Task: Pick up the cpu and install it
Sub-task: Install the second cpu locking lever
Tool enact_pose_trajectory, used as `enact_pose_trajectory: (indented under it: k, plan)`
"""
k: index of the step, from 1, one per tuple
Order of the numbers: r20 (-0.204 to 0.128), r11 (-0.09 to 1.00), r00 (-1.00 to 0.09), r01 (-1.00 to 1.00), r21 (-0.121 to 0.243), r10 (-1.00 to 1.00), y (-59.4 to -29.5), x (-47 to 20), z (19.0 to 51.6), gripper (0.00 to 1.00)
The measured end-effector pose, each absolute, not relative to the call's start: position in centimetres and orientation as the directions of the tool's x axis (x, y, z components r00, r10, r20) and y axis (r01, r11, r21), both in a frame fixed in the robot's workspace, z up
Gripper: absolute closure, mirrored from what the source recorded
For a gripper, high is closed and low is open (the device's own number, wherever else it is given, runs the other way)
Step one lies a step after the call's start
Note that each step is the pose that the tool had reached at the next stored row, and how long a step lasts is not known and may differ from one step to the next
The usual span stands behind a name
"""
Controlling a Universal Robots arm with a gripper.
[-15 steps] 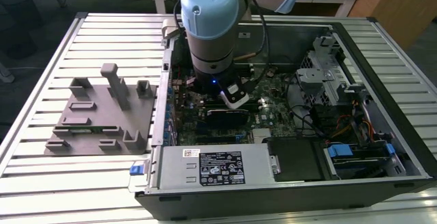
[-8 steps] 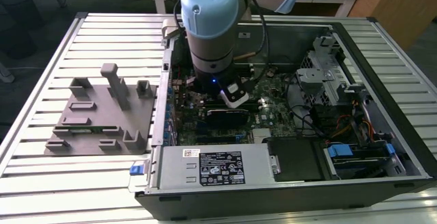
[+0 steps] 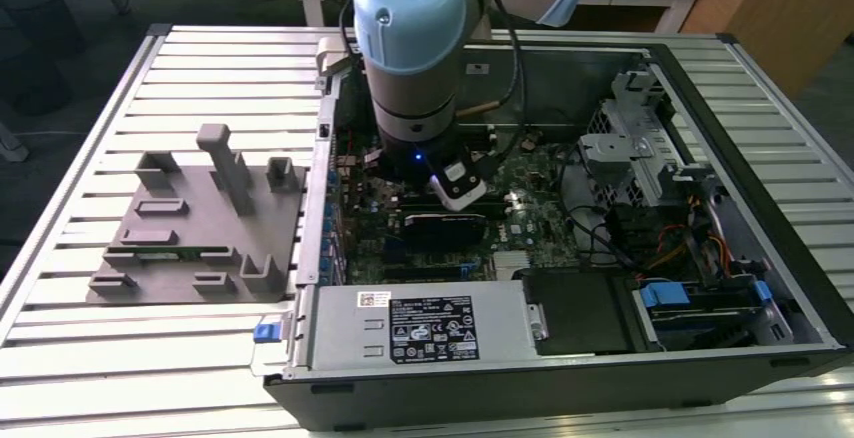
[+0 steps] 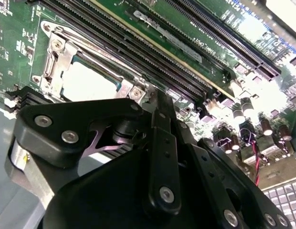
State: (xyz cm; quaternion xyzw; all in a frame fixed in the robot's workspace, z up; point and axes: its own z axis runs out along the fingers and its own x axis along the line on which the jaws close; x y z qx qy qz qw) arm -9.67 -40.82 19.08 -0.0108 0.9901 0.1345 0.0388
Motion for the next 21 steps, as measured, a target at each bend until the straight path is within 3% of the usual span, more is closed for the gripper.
enact_pose_trajectory:
  k: [11, 16, 21]
  plan:
    - [-0.08, 0.966, -0.997, -0.032, 0.256, -0.012, -40.8, -9.7, 21.1, 0.89]
    - [-0.079, 0.977, -0.997, -0.031, 0.212, -0.014, -40.8, -9.6, 21.5, 0.89]
    - [-0.079, 0.98, -0.997, -0.025, 0.195, -0.009, -40.8, -8.7, 21.5, 0.89]
